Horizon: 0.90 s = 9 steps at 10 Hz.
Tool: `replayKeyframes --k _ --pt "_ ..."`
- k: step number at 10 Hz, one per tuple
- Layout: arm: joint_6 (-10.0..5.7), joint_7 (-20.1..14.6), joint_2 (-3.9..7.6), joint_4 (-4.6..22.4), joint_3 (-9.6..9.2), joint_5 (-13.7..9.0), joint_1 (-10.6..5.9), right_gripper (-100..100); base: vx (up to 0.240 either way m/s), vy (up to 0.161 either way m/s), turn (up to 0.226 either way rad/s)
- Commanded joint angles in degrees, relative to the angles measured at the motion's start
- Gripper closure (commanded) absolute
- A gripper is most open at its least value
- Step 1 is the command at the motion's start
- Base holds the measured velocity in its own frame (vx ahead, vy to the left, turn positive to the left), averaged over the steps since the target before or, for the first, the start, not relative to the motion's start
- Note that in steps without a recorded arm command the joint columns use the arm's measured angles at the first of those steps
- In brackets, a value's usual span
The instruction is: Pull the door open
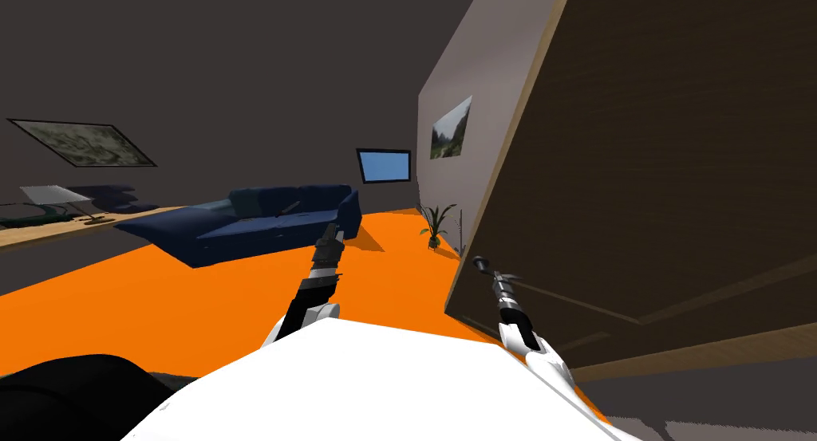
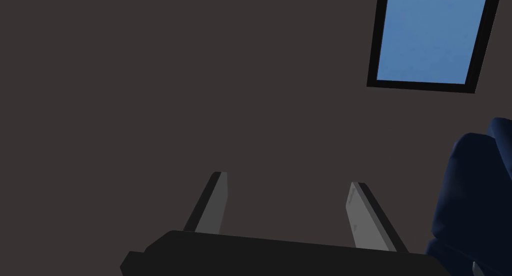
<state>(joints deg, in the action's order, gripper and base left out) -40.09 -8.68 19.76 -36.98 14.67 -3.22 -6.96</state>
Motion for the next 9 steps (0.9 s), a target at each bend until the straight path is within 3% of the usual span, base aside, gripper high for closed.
replayKeyframes --k 1,7,8,9 --pt "-0.48 -0.9 -0.03 -0.4 -1.28 0.6 0.08 100 -0.145 -0.017 0.090" --pt "-1.84 -4.1 1.31 -0.8 -4.20 1.9 0.88 100 -0.197 -0.048 0.105" --pt "-1.36 -3.8 1.69 -0.4 -3.47 1.6 0.85 100 -0.093 -0.030 0.013" --pt "-1.70 -4.6 1.93 -0.6 -4.18 2.0 1.36 100 -0.136 -0.045 0.066"
